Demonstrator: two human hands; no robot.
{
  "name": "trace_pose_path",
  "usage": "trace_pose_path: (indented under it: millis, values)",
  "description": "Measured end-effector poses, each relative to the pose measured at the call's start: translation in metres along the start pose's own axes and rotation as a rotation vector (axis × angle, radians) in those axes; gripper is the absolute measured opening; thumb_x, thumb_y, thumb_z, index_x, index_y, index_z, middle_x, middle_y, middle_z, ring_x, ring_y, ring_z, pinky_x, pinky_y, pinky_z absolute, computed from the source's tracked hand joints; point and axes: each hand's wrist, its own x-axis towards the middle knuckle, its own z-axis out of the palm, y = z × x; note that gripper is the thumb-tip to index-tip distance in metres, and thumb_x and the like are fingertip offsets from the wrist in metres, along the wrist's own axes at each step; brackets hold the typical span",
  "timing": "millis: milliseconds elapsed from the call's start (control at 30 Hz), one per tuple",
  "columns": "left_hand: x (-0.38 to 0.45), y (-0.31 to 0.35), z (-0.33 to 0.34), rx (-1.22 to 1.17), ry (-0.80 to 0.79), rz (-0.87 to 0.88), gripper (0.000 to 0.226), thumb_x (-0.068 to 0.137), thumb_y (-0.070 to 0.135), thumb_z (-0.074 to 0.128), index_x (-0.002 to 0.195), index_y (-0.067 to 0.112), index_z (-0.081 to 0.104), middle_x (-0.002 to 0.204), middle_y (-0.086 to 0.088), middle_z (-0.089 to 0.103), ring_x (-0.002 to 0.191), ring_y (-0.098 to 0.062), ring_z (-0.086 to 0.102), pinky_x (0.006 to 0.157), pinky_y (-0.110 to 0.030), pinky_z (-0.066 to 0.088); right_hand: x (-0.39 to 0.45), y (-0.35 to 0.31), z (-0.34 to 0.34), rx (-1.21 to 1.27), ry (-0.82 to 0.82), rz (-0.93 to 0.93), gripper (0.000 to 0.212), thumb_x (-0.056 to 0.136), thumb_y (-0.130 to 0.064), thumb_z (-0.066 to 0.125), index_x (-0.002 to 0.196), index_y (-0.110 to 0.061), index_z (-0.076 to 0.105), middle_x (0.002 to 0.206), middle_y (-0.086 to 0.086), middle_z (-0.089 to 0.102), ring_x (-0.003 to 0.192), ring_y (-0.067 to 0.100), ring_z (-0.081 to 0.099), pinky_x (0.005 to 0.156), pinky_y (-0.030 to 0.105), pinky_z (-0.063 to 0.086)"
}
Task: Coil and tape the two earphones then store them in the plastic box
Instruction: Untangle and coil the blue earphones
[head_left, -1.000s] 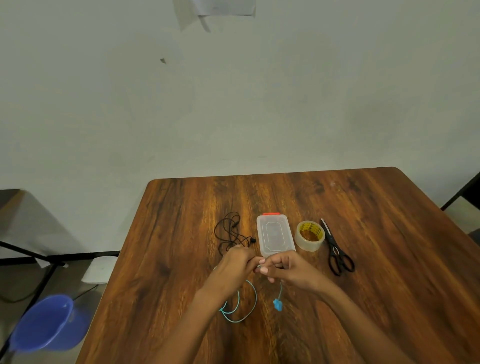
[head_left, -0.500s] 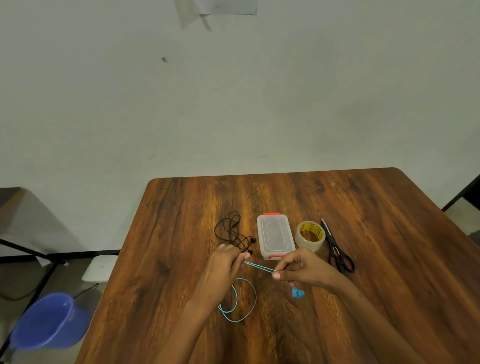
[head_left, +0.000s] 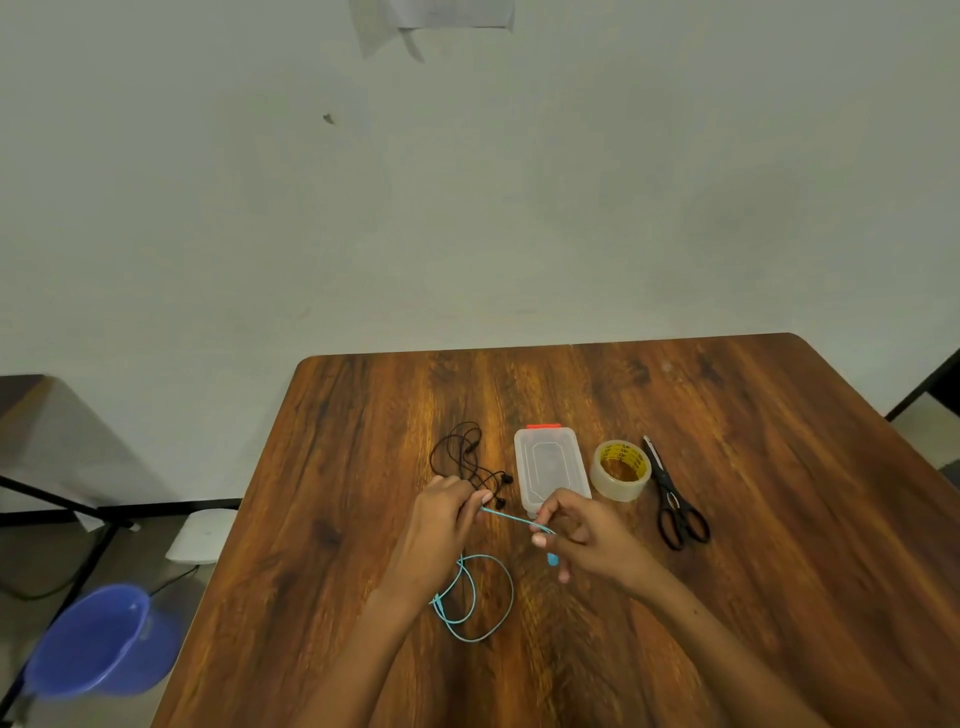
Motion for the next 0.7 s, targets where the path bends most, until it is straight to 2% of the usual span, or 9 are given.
trace_pose_path:
  millis: [100, 200, 300, 367, 433, 500, 567, 633, 700]
  values:
    - [0.003, 0.003, -0.001, -0.011, 0.018, 0.003, 0.031, 0.095, 0.021, 0.055, 0.064, 0.014, 0.057, 0.064, 0.000, 0.057, 0.067, -0.013, 0.051, 0.065, -0.028, 0.040, -0.001, 0.002, 0.007, 0.122, 0.079, 0.007, 0.021, 0.080, -0.029, 0.074, 0.084, -0.013, 0.062, 0.084, 0.006, 0.071, 0.067, 0.022, 0.072, 0.053, 0.028, 0.055]
    - [0.006, 0.006, -0.002, -0.015, 0.020, 0.012, 0.031, 0.094, 0.021, 0.055, 0.064, 0.024, 0.051, 0.061, 0.014, 0.048, 0.067, -0.010, 0.050, 0.066, -0.025, 0.039, -0.001, 0.001, 0.007, 0.194, 0.072, 0.032, 0.027, 0.077, -0.034, 0.075, 0.082, -0.010, 0.065, 0.078, 0.009, 0.073, 0.073, 0.023, 0.073, 0.049, 0.020, 0.051]
    - [0.009, 0.004, -0.003, -0.011, 0.032, 0.003, 0.032, 0.094, 0.021, 0.055, 0.063, 0.026, 0.050, 0.061, 0.016, 0.048, 0.066, -0.009, 0.050, 0.066, -0.022, 0.037, 0.004, 0.003, 0.004, 0.202, 0.091, 0.018, 0.026, 0.078, -0.021, 0.076, 0.091, -0.007, 0.060, 0.091, 0.009, 0.069, 0.073, 0.025, 0.073, 0.050, 0.024, 0.052]
    - [0.010, 0.000, -0.005, -0.005, 0.042, -0.005, 0.033, 0.094, 0.020, 0.056, 0.063, 0.026, 0.050, 0.060, 0.015, 0.048, 0.064, -0.004, 0.048, 0.065, -0.019, 0.036, 0.005, 0.005, 0.004, 0.174, 0.125, 0.018, 0.026, 0.077, -0.013, 0.078, 0.090, -0.007, 0.057, 0.095, 0.013, 0.064, 0.072, 0.026, 0.071, 0.052, 0.027, 0.053]
    - [0.009, -0.003, -0.006, -0.003, 0.036, -0.012, 0.032, 0.094, 0.020, 0.056, 0.063, 0.026, 0.051, 0.060, 0.014, 0.048, 0.064, -0.003, 0.046, 0.064, -0.017, 0.034, 0.004, 0.006, 0.004, 0.133, 0.145, 0.030, 0.021, 0.077, -0.015, 0.078, 0.083, -0.007, 0.060, 0.090, 0.013, 0.067, 0.072, 0.025, 0.069, 0.055, 0.029, 0.056]
    - [0.008, -0.003, -0.005, -0.003, 0.017, -0.029, 0.031, 0.094, 0.020, 0.055, 0.064, 0.020, 0.057, 0.062, 0.007, 0.054, 0.065, -0.006, 0.047, 0.065, -0.021, 0.035, 0.004, 0.005, 0.005, 0.043, 0.149, 0.003, 0.017, 0.076, -0.020, 0.079, 0.077, -0.010, 0.065, 0.081, 0.007, 0.069, 0.075, 0.021, 0.068, 0.063, 0.028, 0.055]
    - [0.008, -0.004, -0.004, -0.004, 0.005, -0.045, 0.031, 0.095, 0.021, 0.055, 0.065, 0.014, 0.061, 0.065, -0.001, 0.059, 0.067, -0.011, 0.050, 0.067, -0.027, 0.038, 0.005, 0.003, 0.006, -0.030, 0.119, -0.020, 0.016, 0.076, -0.024, 0.079, 0.075, -0.013, 0.066, 0.075, 0.005, 0.068, 0.071, 0.016, 0.064, 0.064, 0.026, 0.051]
    - [0.007, -0.004, -0.002, -0.006, -0.004, -0.058, 0.032, 0.095, 0.022, 0.054, 0.065, 0.013, 0.060, 0.066, -0.004, 0.060, 0.068, -0.014, 0.052, 0.067, -0.029, 0.040, 0.007, 0.001, 0.009, -0.117, 0.082, -0.020, 0.015, 0.081, -0.027, 0.073, 0.074, -0.019, 0.063, 0.073, -0.001, 0.067, 0.067, 0.005, 0.059, 0.063, 0.024, 0.047]
    - [0.007, -0.003, -0.001, -0.005, -0.010, -0.065, 0.033, 0.095, 0.023, 0.053, 0.065, 0.012, 0.059, 0.066, -0.006, 0.060, 0.069, -0.016, 0.053, 0.067, -0.030, 0.040, 0.009, 0.001, 0.010, -0.187, 0.049, 0.007, 0.018, 0.088, -0.029, 0.065, 0.074, -0.022, 0.056, 0.075, -0.005, 0.070, 0.073, 0.002, 0.063, 0.069, 0.028, 0.050]
